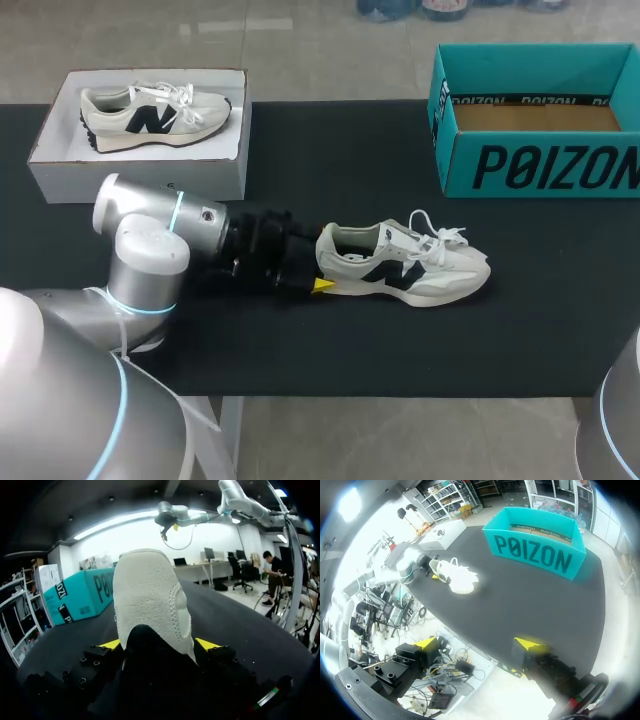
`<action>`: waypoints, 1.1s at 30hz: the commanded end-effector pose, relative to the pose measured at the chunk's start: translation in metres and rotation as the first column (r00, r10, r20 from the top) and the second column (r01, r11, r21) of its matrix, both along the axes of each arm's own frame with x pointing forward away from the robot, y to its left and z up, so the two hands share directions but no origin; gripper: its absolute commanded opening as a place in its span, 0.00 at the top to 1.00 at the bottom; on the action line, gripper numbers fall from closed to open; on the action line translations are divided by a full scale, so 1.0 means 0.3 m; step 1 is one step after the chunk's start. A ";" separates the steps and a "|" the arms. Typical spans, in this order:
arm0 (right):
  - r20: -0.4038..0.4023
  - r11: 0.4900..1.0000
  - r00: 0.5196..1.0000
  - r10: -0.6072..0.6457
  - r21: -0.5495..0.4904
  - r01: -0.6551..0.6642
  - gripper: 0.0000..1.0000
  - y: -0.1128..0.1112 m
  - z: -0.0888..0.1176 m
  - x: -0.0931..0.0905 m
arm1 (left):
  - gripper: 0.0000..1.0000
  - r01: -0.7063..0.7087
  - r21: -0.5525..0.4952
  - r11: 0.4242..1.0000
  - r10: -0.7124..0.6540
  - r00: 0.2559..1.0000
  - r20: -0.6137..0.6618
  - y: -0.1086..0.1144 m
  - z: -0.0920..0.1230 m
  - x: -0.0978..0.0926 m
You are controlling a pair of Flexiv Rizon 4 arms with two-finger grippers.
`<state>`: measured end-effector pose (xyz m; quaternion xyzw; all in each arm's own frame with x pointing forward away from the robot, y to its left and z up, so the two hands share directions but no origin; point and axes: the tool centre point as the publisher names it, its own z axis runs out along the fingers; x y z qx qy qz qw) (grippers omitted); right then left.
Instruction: Take the shoe out of the shoebox, open the shoe tongue, remove and reinsert the insole, then place the shoe into the shoebox
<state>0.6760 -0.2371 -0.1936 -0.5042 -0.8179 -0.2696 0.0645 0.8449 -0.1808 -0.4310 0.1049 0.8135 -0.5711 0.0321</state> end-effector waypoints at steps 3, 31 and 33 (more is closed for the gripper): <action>0.001 1.000 1.000 -0.002 -0.003 0.002 0.00 0.001 -0.001 -0.004 | 1.00 -0.001 0.002 1.000 0.001 1.000 0.001 -0.013 -0.014 0.002; 0.027 0.962 0.974 -0.225 -0.155 0.226 0.00 0.404 -0.011 -0.082 | 1.00 -0.001 0.002 1.000 0.001 1.000 0.001 -0.013 -0.014 0.002; 0.055 0.945 0.964 -0.261 -0.190 0.267 0.00 0.451 -0.022 -0.078 | 1.00 -0.001 0.002 1.000 0.001 1.000 0.001 -0.013 -0.014 0.002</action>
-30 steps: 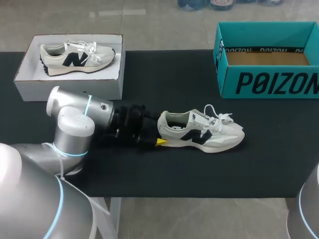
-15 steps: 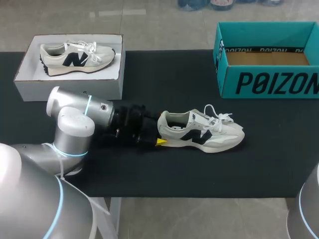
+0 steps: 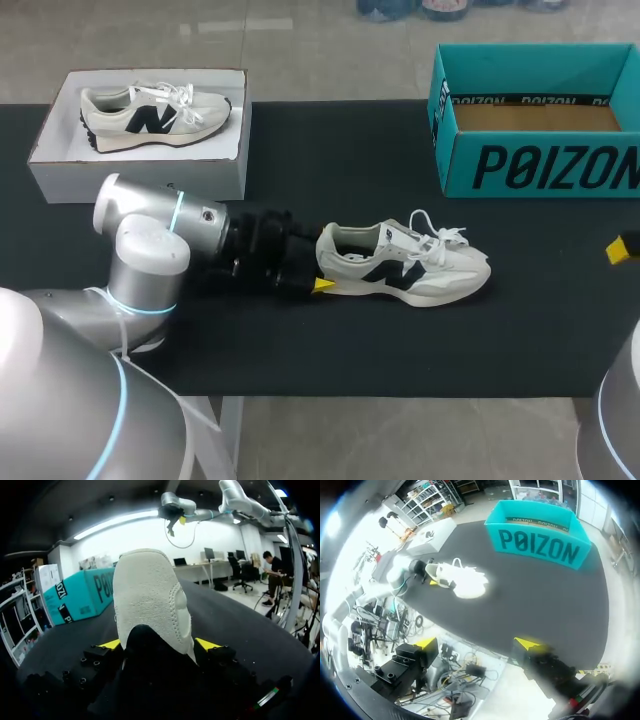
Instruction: Take the shoe out of the shoebox, open the shoe tongue, remove and reinsert the insole, then place the shoe into the shoebox
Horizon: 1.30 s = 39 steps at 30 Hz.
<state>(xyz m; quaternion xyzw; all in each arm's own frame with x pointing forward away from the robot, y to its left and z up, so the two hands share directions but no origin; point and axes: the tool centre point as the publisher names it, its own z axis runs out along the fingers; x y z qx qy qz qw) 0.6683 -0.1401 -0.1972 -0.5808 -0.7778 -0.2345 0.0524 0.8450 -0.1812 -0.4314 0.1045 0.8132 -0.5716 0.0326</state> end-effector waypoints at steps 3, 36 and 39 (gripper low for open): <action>0.128 0.965 0.982 -0.138 -0.207 0.163 0.00 0.203 -0.026 -0.036 | 1.00 0.000 0.003 1.000 0.000 1.000 0.001 -0.012 -0.013 0.002; 0.045 0.865 0.957 -0.285 -0.418 0.277 0.00 0.537 -0.202 0.174 | 1.00 0.000 0.003 1.000 0.000 1.000 0.001 -0.012 -0.013 0.002; 0.005 0.866 0.945 -0.327 -0.399 0.302 0.00 0.541 -0.234 0.210 | 1.00 0.000 0.003 1.000 0.000 1.000 0.001 -0.012 -0.013 0.002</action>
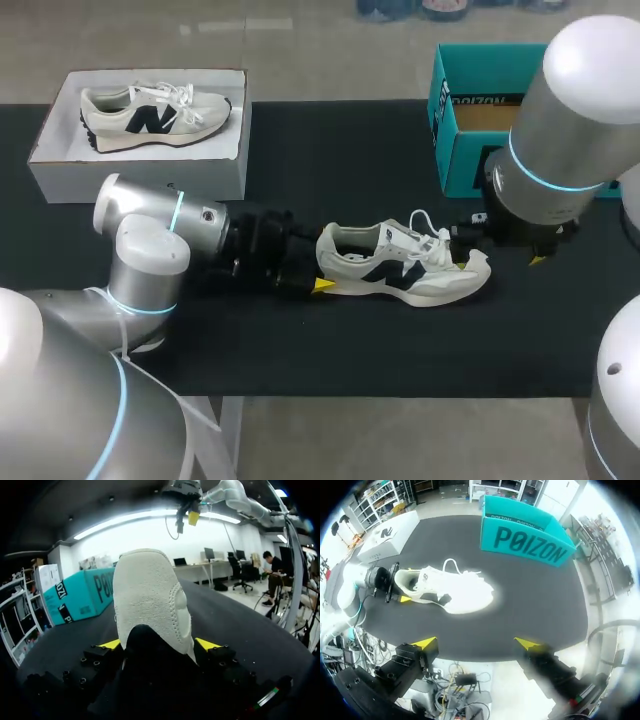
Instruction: Take the shoe out of the shoebox, open the shoe tongue, remove and reinsert the insole, then place the shoe into the shoebox
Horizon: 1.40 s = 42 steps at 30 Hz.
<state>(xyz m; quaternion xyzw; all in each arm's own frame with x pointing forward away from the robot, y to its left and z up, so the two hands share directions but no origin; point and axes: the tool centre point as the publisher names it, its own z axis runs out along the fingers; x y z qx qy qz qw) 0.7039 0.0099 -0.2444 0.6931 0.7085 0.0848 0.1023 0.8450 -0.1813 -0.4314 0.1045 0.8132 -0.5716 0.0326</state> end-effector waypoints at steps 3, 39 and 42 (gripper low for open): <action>-0.117 0.997 0.991 -0.069 0.018 0.072 0.00 0.041 -0.110 0.141 | 1.00 0.000 0.003 1.000 0.000 1.000 0.001 -0.011 -0.013 0.002; -0.085 0.983 0.995 -0.055 -0.181 0.039 0.00 0.449 -0.246 0.334 | 1.00 0.000 0.003 1.000 0.000 1.000 0.001 -0.011 -0.013 0.002; -0.086 0.981 0.994 -0.060 -0.190 0.043 0.00 0.453 -0.267 0.356 | 1.00 0.000 0.003 1.000 0.000 1.000 0.001 -0.011 -0.013 0.002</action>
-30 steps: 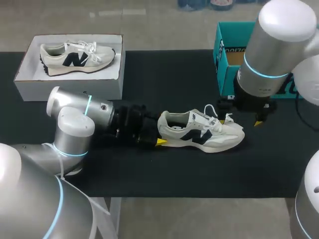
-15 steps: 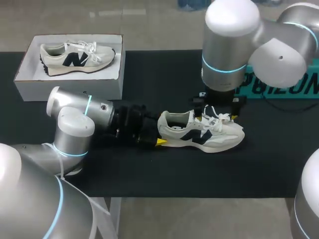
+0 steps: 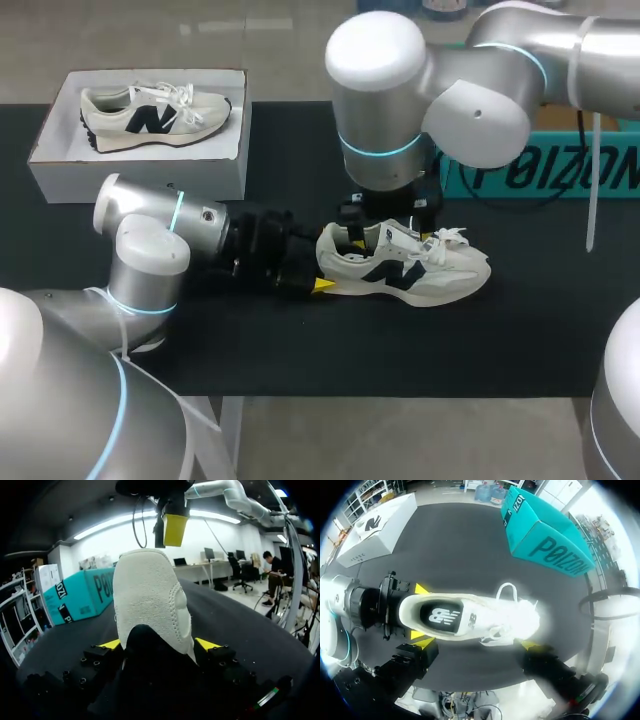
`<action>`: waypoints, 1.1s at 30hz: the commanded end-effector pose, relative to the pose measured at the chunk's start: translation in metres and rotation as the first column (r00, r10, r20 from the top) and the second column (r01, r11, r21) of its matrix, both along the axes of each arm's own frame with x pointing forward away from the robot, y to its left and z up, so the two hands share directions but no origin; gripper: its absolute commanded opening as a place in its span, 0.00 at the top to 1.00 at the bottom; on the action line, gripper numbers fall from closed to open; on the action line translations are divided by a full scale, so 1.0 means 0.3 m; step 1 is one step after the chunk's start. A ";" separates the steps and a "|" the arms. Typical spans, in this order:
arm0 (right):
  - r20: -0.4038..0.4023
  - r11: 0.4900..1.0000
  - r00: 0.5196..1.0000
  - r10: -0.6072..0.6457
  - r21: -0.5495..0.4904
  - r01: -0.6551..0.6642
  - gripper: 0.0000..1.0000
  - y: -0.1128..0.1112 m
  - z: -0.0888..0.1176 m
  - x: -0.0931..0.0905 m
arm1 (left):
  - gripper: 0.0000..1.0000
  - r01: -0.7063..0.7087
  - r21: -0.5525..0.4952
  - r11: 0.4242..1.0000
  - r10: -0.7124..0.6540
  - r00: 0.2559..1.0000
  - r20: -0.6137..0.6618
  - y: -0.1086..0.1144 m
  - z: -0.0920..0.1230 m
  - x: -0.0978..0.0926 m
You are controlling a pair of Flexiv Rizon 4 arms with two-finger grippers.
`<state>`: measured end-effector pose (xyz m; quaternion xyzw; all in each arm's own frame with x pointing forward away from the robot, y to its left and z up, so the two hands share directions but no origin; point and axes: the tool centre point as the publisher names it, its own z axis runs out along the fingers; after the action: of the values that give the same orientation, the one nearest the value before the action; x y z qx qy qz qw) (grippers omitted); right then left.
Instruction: Take the shoe out of the shoebox, open the shoe tongue, remove and reinsert the insole, then place the shoe into the shoebox
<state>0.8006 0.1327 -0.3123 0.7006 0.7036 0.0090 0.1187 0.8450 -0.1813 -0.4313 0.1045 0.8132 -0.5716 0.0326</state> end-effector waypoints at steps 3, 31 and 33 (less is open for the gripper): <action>-0.007 0.997 1.000 -0.027 -0.072 0.026 0.00 0.038 -0.056 0.062 | 1.00 0.000 0.003 1.000 0.000 1.000 0.001 -0.011 -0.013 0.002; -0.019 0.986 0.989 -0.149 -0.072 0.147 1.00 -0.155 -0.082 0.124 | 1.00 0.000 0.003 1.000 0.000 1.000 0.001 -0.011 -0.013 0.002; -0.015 0.985 0.987 -0.161 -0.056 0.160 1.00 -0.174 -0.070 0.126 | 1.00 0.000 0.003 1.000 0.000 1.000 0.001 -0.011 -0.013 0.002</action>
<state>0.8415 0.0941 -0.3388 0.7496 0.6454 -0.0417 0.1408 0.8450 -0.1814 -0.4312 0.1046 0.8132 -0.5716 0.0325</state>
